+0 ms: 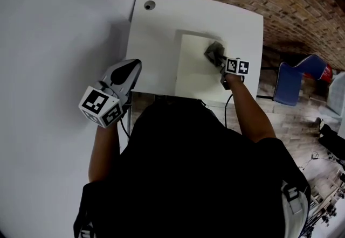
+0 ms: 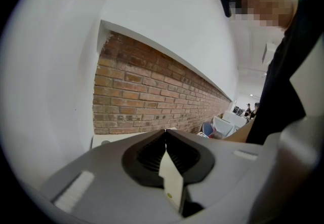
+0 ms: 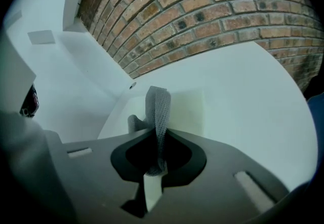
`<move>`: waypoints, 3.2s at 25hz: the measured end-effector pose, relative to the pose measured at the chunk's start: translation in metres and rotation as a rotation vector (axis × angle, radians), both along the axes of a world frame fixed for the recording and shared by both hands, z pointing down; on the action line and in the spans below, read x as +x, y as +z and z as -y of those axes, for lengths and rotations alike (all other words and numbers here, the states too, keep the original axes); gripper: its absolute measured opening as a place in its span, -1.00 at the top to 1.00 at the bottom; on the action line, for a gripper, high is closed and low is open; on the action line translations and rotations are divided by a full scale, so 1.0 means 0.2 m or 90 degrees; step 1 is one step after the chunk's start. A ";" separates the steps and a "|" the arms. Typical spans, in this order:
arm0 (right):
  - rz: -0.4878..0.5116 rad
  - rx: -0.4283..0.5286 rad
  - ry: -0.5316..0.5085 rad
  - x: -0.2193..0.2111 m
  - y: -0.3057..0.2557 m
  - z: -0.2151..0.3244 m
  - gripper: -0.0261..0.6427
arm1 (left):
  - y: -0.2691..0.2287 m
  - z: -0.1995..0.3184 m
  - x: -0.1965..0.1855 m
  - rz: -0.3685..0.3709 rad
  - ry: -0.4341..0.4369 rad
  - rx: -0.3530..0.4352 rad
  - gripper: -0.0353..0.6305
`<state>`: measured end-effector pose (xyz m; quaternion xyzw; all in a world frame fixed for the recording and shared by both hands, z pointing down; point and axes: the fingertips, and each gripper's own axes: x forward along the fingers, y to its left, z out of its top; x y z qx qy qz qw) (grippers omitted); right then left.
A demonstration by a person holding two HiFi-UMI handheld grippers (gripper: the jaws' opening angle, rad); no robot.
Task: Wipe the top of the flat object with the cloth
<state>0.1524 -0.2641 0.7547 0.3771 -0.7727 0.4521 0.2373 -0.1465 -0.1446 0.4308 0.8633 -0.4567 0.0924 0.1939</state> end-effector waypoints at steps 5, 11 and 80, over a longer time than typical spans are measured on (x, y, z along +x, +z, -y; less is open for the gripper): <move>-0.006 0.000 0.012 0.06 0.00 0.00 0.88 | -0.01 0.01 0.02 0.002 0.006 0.003 0.89; -0.009 -0.001 0.025 0.13 0.01 -0.01 0.88 | -0.02 0.01 0.06 0.001 0.012 0.004 0.89; 0.100 0.076 -0.149 -0.70 -0.32 -0.41 0.88 | 0.02 -0.24 -0.10 0.000 0.011 -0.018 0.89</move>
